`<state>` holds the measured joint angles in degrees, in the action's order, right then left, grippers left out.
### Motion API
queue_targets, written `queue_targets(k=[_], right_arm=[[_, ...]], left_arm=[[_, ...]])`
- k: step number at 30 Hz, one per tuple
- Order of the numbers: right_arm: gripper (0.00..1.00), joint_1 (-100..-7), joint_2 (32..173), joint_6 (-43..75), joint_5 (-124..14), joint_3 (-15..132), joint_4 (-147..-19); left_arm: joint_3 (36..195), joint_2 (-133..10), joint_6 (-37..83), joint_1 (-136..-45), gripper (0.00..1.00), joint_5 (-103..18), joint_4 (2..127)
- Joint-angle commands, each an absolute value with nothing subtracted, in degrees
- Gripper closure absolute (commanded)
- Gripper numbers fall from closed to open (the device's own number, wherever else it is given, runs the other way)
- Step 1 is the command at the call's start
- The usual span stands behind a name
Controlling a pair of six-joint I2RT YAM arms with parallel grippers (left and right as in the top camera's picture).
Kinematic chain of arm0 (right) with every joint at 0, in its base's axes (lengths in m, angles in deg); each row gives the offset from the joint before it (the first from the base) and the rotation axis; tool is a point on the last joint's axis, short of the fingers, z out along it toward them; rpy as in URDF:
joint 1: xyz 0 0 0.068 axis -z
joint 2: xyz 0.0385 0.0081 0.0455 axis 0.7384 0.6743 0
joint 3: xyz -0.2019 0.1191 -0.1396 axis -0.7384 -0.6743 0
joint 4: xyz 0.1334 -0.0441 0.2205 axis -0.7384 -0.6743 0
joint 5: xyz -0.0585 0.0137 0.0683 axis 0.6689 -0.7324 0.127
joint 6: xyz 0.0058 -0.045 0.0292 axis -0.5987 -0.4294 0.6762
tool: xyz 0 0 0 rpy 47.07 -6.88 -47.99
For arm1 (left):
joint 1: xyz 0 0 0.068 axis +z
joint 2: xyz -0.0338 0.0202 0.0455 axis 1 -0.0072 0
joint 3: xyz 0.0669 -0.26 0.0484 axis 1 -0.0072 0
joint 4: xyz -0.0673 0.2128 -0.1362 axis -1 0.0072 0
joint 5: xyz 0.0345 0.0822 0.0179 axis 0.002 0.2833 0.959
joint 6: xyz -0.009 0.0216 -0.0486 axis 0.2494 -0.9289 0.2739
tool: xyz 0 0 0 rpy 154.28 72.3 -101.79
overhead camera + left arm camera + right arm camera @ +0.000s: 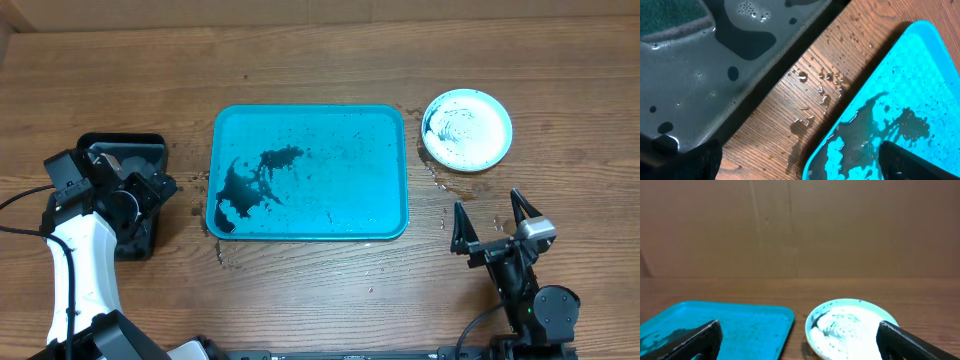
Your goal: Clean dirty plates on tray and stack at the side
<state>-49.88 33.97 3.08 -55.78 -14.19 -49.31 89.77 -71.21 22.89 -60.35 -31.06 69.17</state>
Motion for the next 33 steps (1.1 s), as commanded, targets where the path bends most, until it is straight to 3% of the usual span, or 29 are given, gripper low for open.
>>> queue_targets(k=[1, 33], right_arm=[[0.0, -49.49, 32.15, 2.64, -52.5, -14.78, -50.88], [0.0, -49.44, 32.09, 2.25, -49.85, -14.78, -54.79]], left_arm=[[89.27, -71.67, 23.26, -60.48, 0.0, -30.93, 69.13], [89.27, -71.67, 23.26, -60.48, 0.0, -30.91, 69.13]])
